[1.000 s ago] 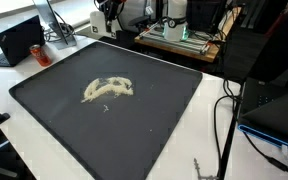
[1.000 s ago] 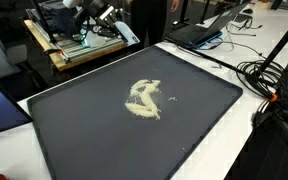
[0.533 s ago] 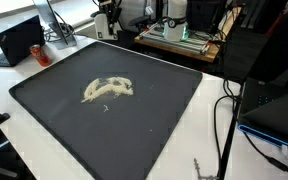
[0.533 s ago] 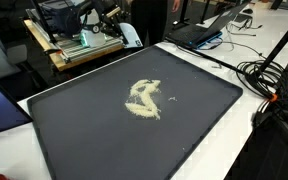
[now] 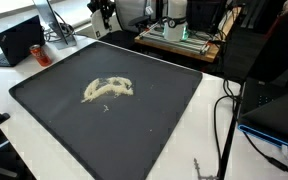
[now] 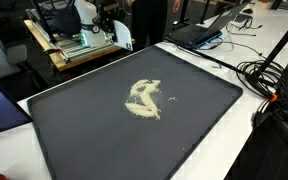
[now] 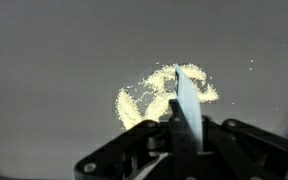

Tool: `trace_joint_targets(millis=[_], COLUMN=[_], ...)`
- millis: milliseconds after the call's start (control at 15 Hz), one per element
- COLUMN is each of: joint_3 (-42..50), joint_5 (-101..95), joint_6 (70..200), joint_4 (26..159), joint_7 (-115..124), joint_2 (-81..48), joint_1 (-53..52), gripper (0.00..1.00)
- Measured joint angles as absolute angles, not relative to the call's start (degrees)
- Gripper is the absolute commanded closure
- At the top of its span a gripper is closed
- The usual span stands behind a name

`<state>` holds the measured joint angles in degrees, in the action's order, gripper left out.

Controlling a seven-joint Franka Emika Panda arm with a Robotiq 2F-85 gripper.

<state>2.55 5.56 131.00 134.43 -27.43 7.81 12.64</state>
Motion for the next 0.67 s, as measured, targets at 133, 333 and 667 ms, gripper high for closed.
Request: trace_joint_targets(millis=[133,333,667], joint_3=[2.7,2.6,2.5], joint_5=[2.7,1.7,2.1], joint_6=[129.1,129.8,137.8], joint_4=[131.9,130.9,131.8], joint_7=[-25.6,-25.2,-29.1], joint_2=[6.7,5.3,1.4], joint_1=[10.7,7.3,3.5], gripper=[0.99,0.99,0.99])
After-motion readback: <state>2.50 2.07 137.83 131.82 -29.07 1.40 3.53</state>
